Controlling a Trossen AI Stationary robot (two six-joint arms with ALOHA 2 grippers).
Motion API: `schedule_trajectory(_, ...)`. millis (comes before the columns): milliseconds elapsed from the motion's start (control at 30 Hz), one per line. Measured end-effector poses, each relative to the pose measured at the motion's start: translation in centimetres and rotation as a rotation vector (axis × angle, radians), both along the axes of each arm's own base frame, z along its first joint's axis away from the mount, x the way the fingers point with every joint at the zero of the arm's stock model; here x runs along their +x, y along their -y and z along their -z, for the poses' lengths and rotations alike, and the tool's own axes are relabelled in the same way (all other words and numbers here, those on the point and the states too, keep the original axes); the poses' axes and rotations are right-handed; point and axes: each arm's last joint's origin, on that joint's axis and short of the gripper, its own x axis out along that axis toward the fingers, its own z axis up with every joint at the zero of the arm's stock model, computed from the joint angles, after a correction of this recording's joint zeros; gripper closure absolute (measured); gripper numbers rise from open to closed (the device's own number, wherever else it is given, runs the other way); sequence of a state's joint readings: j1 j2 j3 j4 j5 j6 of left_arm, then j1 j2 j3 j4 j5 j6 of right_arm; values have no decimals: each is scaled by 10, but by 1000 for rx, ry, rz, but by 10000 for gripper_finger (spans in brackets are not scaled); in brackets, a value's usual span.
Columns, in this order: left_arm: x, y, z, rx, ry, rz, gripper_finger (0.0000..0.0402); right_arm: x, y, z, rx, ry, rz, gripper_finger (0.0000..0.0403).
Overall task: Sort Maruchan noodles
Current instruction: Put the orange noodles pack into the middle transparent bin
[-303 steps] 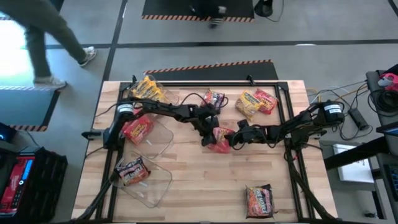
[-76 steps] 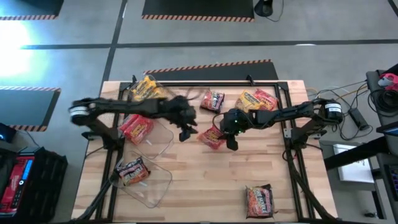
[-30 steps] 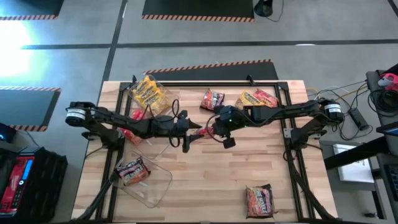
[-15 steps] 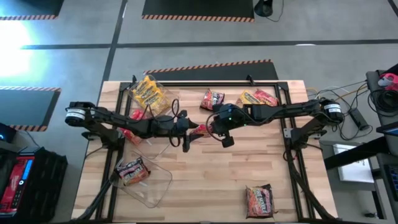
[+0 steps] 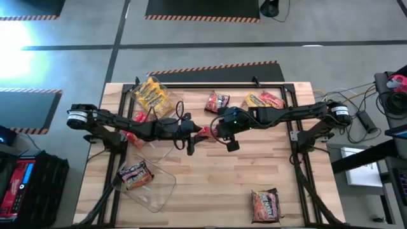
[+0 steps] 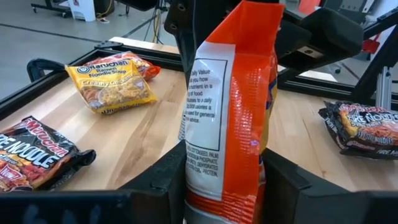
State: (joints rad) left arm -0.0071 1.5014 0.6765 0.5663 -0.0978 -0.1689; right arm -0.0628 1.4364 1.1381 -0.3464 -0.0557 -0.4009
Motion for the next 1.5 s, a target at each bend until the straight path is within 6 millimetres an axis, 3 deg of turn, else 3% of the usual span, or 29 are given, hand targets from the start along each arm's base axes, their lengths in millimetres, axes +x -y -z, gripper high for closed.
schedule_trajectory(267,-1,0,4,-8,-29,8,272,-6,0,1,15,-73,25,254)
schedule_trajectory(467,-1,-2,3,-11,-22,0,272,-8,0,-12,24,-128,35,211)
schedule_trajectory(767,-6,-20,-8,-28,9,-93,272,-21,11,-11,67,-213,109,200)
schedule_trajectory(1033,-30,-30,-29,55,-44,-275,272,-37,21,0,89,-236,158,199)
schedule_trajectory(1300,-56,-27,-45,-3,-100,-307,272,-58,26,11,121,-181,218,199)
schedule_trajectory(1500,-77,-16,-56,-24,-107,-405,274,-64,25,37,159,-88,256,199)
